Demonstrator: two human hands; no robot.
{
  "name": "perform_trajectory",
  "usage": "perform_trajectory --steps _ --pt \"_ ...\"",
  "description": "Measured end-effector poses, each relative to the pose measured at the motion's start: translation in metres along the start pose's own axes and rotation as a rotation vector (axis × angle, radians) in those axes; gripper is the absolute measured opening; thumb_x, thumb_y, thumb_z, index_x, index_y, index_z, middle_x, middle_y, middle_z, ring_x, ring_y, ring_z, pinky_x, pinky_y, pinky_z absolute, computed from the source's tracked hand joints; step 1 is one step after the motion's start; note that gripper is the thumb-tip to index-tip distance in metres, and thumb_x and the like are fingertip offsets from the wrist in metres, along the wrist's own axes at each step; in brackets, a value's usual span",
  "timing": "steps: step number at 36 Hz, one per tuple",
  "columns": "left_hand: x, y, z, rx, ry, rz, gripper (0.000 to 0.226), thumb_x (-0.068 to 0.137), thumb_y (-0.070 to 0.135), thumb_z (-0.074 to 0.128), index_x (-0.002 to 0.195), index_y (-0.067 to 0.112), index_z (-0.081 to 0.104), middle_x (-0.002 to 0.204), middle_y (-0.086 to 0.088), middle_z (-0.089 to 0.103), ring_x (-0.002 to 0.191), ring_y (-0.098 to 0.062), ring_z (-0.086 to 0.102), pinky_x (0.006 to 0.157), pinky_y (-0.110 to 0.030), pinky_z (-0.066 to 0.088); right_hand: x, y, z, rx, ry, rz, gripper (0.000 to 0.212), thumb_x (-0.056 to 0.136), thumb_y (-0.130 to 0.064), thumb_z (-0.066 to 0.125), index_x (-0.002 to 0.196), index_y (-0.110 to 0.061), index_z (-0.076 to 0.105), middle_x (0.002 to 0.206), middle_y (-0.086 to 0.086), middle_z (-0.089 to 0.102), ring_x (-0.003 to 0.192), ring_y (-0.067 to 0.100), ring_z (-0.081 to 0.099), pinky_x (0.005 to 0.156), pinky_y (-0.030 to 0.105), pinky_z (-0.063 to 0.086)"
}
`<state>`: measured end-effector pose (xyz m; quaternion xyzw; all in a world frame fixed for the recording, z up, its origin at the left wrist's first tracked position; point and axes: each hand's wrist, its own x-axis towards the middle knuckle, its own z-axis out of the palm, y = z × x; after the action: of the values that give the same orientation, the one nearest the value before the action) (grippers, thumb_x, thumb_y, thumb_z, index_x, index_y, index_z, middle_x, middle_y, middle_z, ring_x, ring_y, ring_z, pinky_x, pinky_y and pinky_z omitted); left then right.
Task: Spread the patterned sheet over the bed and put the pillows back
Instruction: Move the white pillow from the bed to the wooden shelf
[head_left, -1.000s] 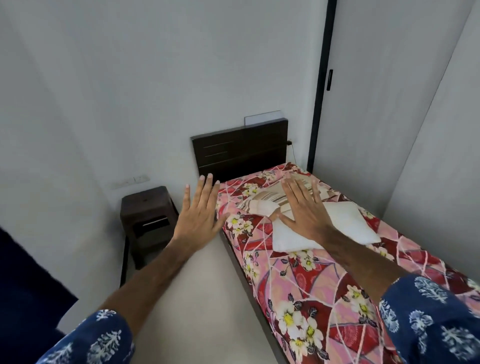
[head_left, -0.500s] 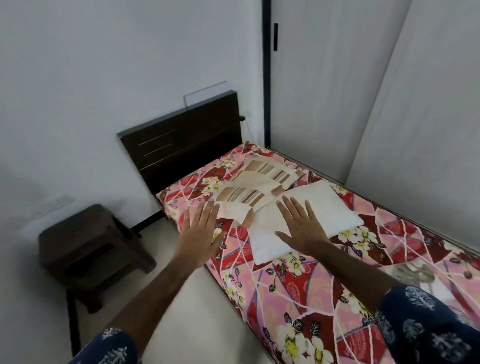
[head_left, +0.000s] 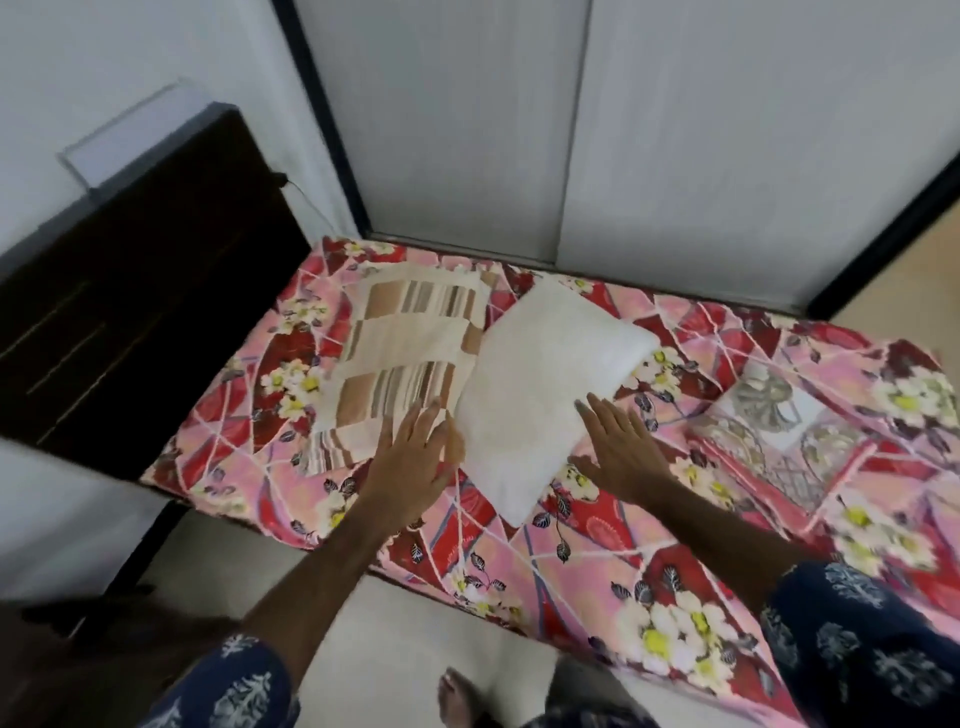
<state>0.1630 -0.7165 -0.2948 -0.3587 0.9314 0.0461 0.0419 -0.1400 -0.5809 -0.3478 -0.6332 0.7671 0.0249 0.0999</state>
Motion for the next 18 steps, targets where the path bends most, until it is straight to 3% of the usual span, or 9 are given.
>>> perform_trajectory --steps 9,18 --pt "0.104 -0.038 0.026 -0.048 -0.144 0.204 0.059 0.104 0.04 0.043 0.157 0.015 0.032 0.17 -0.01 0.01 0.157 -0.032 0.003 0.124 -0.053 0.003 0.028 -0.019 0.044 0.191 -0.069 0.264 0.082 0.099 -0.055 0.046 0.16 -0.012 0.011 0.166 0.013 0.017 0.153 0.031 0.018 0.124 0.053 0.013" --pt "0.208 -0.064 0.067 -0.02 -0.293 0.306 0.058 0.102 0.026 0.045 0.156 0.012 0.03 0.168 -0.015 0.014 0.156 -0.037 0.01 0.124 -0.055 0.014 0.101 -0.019 0.106 0.477 -0.116 0.524 0.086 0.098 -0.062 0.041 0.159 -0.008 0.014 0.166 0.017 0.017 0.152 0.036 0.021 0.121 0.054 0.021"
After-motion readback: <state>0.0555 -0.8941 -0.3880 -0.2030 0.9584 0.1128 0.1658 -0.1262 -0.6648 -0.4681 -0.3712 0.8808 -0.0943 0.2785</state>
